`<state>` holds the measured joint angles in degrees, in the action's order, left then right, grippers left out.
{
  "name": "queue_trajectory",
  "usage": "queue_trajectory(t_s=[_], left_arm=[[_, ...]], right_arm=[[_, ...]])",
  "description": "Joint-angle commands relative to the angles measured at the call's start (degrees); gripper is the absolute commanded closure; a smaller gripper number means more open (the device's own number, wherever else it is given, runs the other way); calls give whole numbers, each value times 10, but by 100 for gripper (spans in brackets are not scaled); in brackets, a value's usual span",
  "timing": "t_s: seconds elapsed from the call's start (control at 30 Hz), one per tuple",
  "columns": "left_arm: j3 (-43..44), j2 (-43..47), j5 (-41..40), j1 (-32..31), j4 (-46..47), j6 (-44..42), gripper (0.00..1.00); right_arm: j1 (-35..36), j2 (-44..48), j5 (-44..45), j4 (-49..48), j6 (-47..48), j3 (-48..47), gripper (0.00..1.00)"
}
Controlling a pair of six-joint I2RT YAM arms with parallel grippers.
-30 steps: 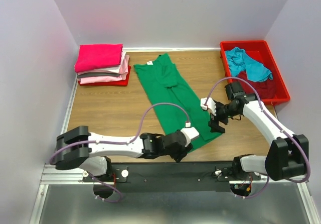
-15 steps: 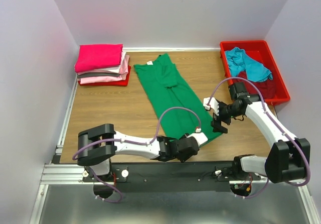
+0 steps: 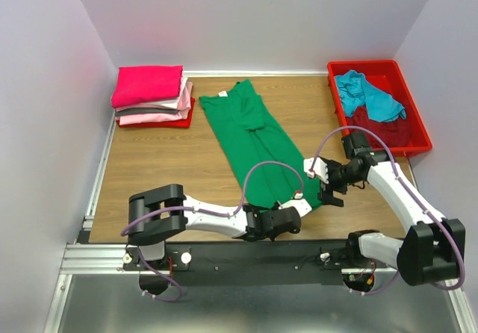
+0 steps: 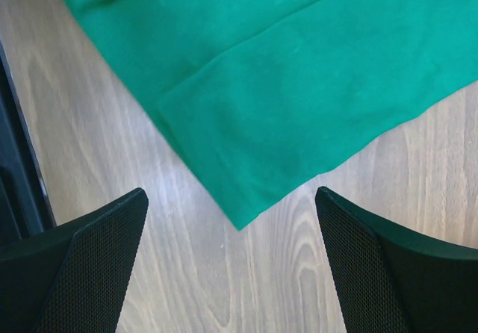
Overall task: Fold and stack the t-shirts
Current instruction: Fold the tshirt
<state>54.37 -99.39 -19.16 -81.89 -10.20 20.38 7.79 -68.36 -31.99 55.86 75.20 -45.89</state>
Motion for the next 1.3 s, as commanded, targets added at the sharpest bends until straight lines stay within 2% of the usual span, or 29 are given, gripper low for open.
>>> queue_trajectory(t_s=[0.0, 0.1, 0.23, 0.4, 0.5, 0.7, 0.73, 0.83, 0.9, 1.03, 1.1, 1.13, 1.27], left_arm=[[-13, -19, -21, -3, -45, 19, 88], [-28, 2, -19, -3, -40, 32, 100], [-38, 29, -8, -3, -25, 33, 100], [-41, 52, 5, -3, -13, 31, 100], [-47, 59, 10, -3, -6, 31, 100], [-45, 61, 18, -3, 0, 30, 100], [-45, 63, 18, -3, 2, 30, 100], [-51, 75, 19, -3, 9, 31, 100], [-58, 84, 28, -1, 17, 30, 100], [-80, 103, 41, 9, 23, 33, 100], [-87, 118, 47, 12, 24, 34, 100], [-92, 123, 50, 15, 24, 34, 100], [-102, 149, 77, 33, 25, 21, 100]], right_arm=[[-3, 38, 25, 14, 78, 33, 1], [-2, 25, 28, 8, 103, 41, 2], [-1, -16, -6, -2, 129, 53, 5], [6, -64, 2, -49, 122, 77, 12], [15, -70, -1, -58, 121, 94, 16], [71, -60, 43, -135, 73, 150, 27], [75, -63, 48, -151, 65, 150, 30], [76, -92, 69, -167, 36, 140, 51], [75, -99, 80, -172, 26, 138, 61], [76, -98, 108, -174, 5, 139, 73], [75, -91, 110, -172, -14, 135, 94], [75, -82, 109, -163, -35, 124, 100], [76, -69, 93, -67, -13, 66, 100]])
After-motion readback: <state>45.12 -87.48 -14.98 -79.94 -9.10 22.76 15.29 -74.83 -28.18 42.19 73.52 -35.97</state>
